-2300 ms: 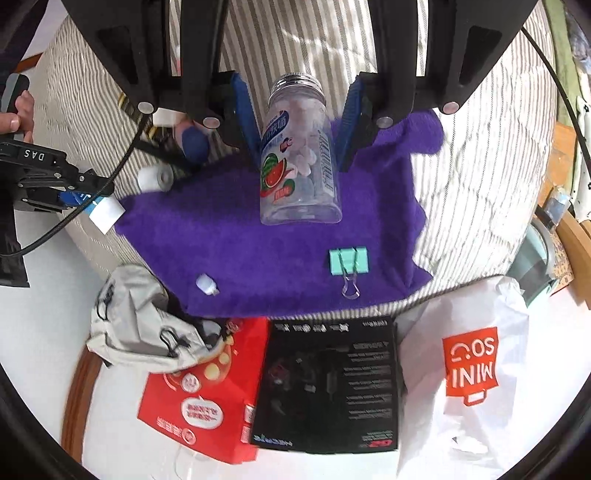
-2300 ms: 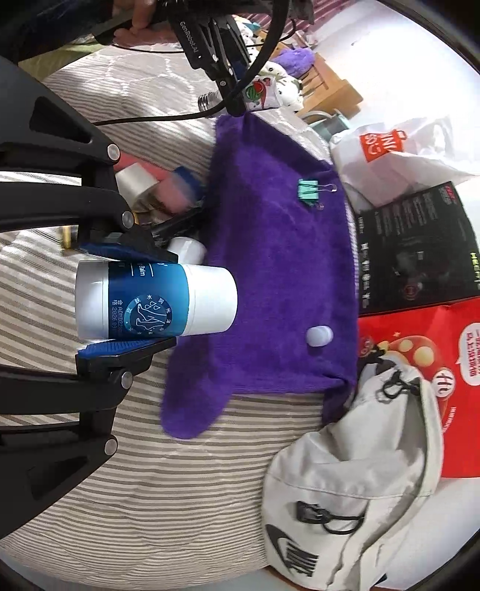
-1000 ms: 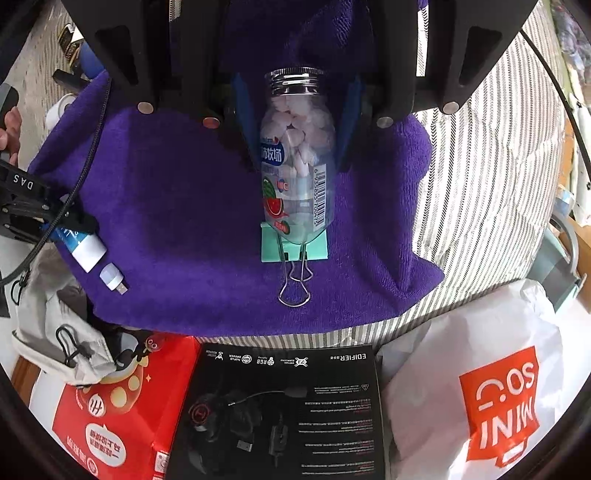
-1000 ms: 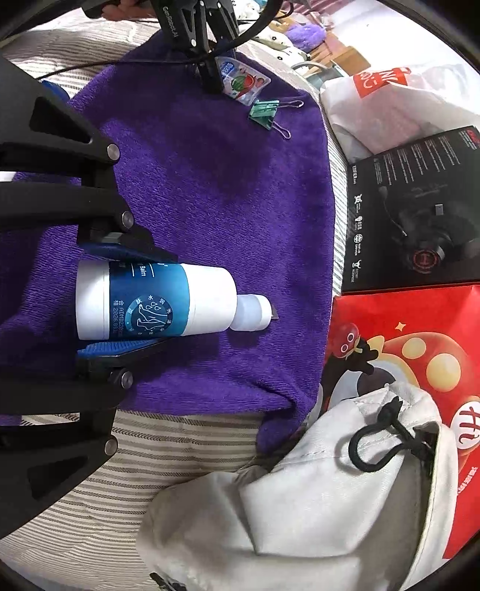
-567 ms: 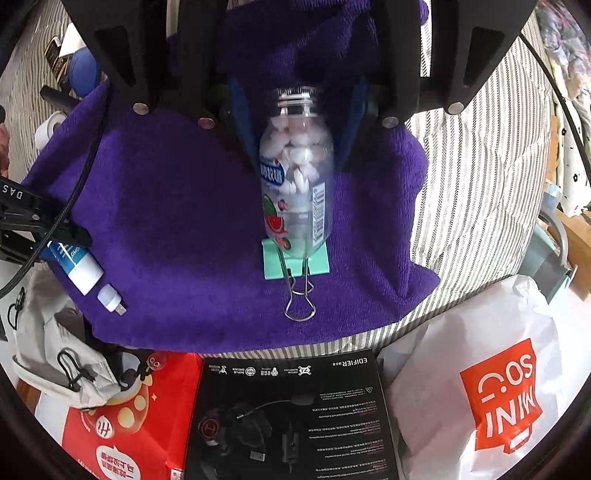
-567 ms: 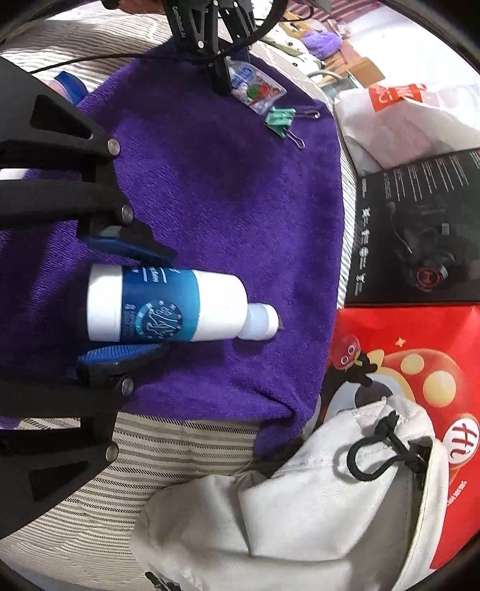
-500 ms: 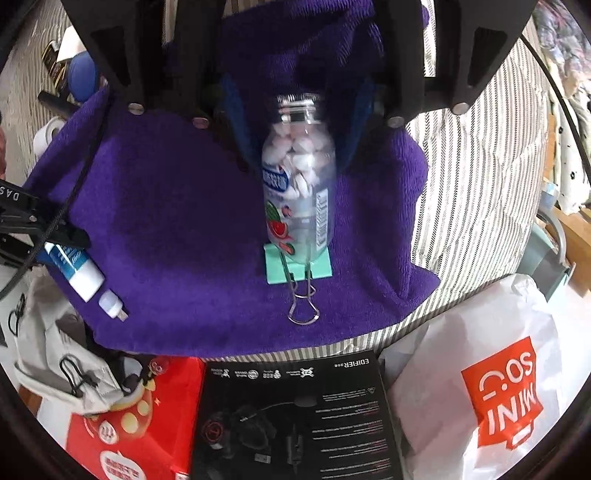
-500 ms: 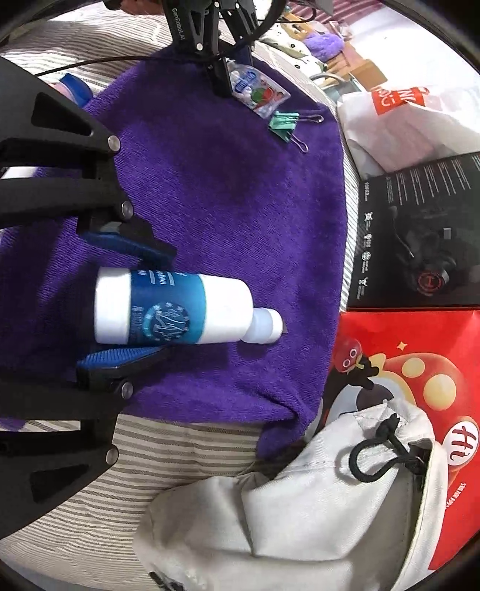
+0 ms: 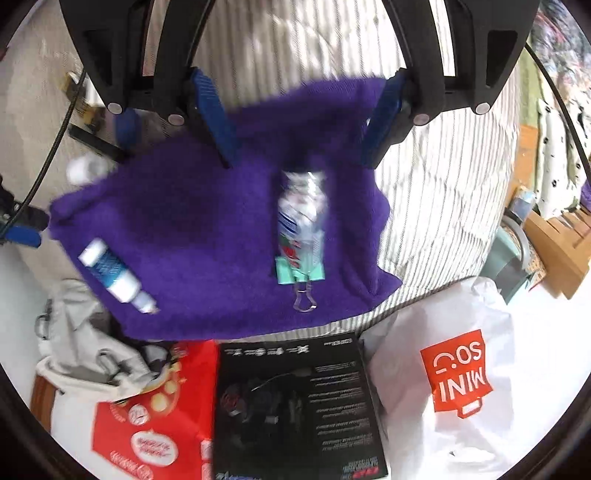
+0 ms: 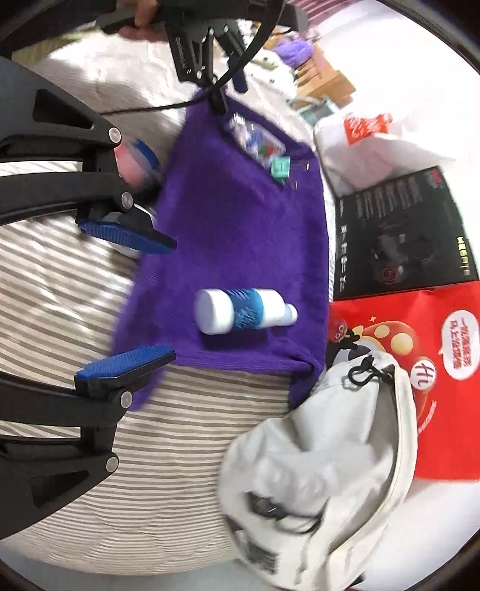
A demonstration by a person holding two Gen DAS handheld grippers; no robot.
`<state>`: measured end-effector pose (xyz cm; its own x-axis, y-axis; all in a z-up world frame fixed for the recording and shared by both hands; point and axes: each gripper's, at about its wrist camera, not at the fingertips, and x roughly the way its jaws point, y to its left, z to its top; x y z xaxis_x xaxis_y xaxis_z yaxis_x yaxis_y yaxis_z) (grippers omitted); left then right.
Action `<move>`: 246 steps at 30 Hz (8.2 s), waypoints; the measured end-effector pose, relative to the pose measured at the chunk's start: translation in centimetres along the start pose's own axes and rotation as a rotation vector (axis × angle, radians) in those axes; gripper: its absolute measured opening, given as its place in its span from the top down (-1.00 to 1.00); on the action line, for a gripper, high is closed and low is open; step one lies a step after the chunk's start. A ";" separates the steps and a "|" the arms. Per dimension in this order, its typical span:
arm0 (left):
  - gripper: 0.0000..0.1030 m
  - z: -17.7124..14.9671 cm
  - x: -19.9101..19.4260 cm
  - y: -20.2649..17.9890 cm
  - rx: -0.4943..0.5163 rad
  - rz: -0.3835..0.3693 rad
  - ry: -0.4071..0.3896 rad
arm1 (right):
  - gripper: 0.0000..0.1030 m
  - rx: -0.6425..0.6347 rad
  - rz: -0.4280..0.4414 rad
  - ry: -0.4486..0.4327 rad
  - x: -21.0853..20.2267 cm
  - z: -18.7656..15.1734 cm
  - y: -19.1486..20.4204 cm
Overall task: Organize rigid objects
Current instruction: 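Release balm bottle from right gripper while left gripper releases tablet bottle on towel, then withdraw both grippers from the towel, then grasp pink tube with left gripper while right gripper approaches white tape roll, then close right gripper on white tape roll while left gripper lifts pink tube, then carry tape roll to towel with right gripper while left gripper sets down pink tube, then open both grippers and withdraw them from the towel, then grasp the pink jar with blue lid with the left gripper, then close right gripper on black marker while left gripper lifts pink jar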
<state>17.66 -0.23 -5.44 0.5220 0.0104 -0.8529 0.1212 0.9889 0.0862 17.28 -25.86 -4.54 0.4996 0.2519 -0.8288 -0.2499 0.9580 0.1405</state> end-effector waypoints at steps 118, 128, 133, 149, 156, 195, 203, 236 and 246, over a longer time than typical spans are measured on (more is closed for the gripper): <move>0.68 -0.4 1.3 0.8 -0.030 -0.251 -0.049 | 0.40 0.020 0.084 0.075 6.3 2.6 2.0; 0.68 1.2 4.5 0.0 -0.014 -0.247 -0.007 | 0.40 0.008 -0.007 0.136 8.3 2.2 1.1; 0.68 1.5 5.6 -0.9 0.014 -0.202 0.013 | 0.40 -0.020 -0.017 0.127 8.4 2.1 1.2; 0.47 1.1 6.0 -2.0 0.068 -0.150 0.055 | 0.19 -0.022 0.014 0.157 8.1 2.3 0.7; 0.30 0.3 3.4 -1.3 0.029 -0.155 0.039 | 0.11 0.010 0.045 0.106 3.9 1.0 0.2; -0.14 -4.4 3.1 -8.3 -0.016 -0.069 0.083 | -0.15 0.093 0.090 0.084 -2.5 -10.7 0.3; 0.04 -4.0 3.3 -8.2 -0.068 -0.049 0.063 | -0.15 0.060 0.108 0.111 -1.3 -10.2 1.5; 0.23 -7.0 1.6 -2.3 -0.066 -0.069 0.046 | 0.77 -0.205 -0.003 0.123 6.4 -3.8 6.6; 0.22 -7.0 1.5 -2.9 -0.041 -0.047 0.029 | 0.76 -0.164 -0.050 0.106 5.2 -5.7 5.0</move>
<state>12.19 -2.05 -10.61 0.4914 -0.0323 -0.8703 0.1100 0.9936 0.0253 13.90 -20.51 -11.17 0.4266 0.1808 -0.8862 -0.3632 0.9316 0.0152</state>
